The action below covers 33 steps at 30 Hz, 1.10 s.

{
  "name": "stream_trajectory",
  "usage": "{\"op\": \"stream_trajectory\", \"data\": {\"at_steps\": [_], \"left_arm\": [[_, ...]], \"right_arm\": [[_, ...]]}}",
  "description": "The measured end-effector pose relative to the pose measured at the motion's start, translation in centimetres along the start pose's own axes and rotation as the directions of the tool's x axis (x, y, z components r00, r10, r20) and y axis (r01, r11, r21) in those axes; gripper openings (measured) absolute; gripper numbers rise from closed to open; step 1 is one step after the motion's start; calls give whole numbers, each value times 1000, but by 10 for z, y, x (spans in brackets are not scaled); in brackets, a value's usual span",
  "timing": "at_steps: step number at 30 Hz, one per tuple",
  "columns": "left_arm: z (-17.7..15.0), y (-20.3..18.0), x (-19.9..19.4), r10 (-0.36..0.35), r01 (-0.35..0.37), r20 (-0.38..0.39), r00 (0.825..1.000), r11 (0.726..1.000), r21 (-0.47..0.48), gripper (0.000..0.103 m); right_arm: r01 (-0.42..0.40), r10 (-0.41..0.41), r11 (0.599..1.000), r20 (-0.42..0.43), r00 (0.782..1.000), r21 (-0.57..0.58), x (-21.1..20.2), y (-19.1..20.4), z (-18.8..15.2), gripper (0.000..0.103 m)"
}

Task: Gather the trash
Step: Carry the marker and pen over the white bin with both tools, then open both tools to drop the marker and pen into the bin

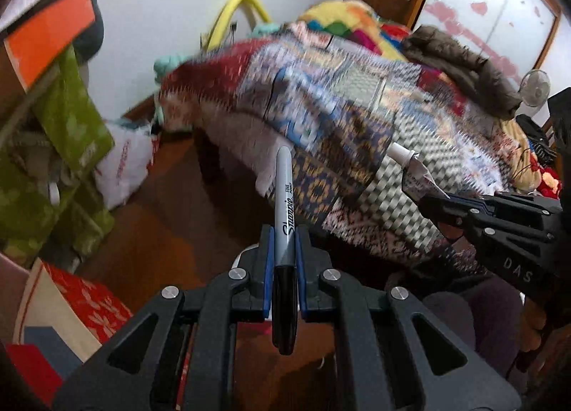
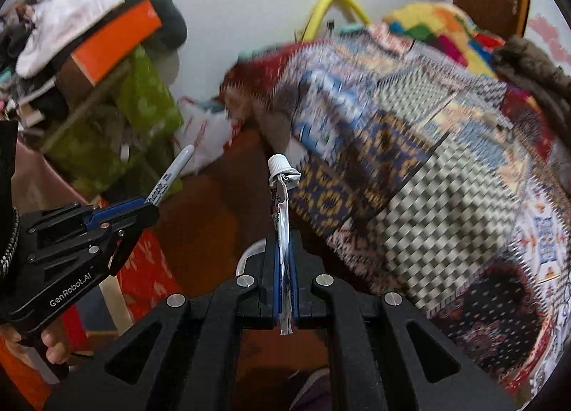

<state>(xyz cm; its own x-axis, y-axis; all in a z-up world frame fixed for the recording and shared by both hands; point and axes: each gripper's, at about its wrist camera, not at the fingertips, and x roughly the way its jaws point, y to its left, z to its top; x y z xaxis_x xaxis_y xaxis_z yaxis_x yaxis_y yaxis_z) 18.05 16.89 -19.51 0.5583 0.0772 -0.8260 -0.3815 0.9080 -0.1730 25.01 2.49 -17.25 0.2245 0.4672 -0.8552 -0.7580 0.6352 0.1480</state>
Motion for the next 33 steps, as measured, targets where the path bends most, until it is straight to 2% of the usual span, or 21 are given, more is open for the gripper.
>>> {"op": "stream_trajectory", "data": {"at_steps": [8, 14, 18, 22, 25, 28, 30, 33], "left_arm": [[-18, 16, 62, -24, 16, -150, 988, 999, -50, 10], [-30, 17, 110, -11, -3, -260, 966, 999, -54, 10], [-32, 19, 131, -14, -7, -317, 948, 998, -63, 10], [-32, 23, 143, -22, -3, -344, 939, 997, -72, 10], [-28, 29, 147, -73, 32, -347, 935, 992, -124, 10], [-25, 37, 152, -99, 38, -364, 926, 984, -171, 15], [-24, 41, 152, -91, 24, -364, 927, 983, -183, 18], [-25, 45, 145, -82, 13, -355, 931, 981, -193, 18]], "right_arm": [[-27, 28, 1000, -171, 985, 4, 68, 5, -13, 5], [-20, 17, 1000, -280, 960, -9, 115, 7, -23, 5], [-29, 22, 999, -319, 948, -20, 131, 7, -22, 5], [-45, 39, 999, -347, 937, -10, 144, 3, -16, 5], [-51, 45, 999, -338, 940, -9, 148, 3, -10, 5], [-40, 27, 999, -333, 942, -30, 149, 5, -3, 6], [-53, 44, 998, -370, 928, -14, 154, 2, -2, 19], [-57, 54, 998, -360, 931, 4, 151, -3, -3, 25]]}}
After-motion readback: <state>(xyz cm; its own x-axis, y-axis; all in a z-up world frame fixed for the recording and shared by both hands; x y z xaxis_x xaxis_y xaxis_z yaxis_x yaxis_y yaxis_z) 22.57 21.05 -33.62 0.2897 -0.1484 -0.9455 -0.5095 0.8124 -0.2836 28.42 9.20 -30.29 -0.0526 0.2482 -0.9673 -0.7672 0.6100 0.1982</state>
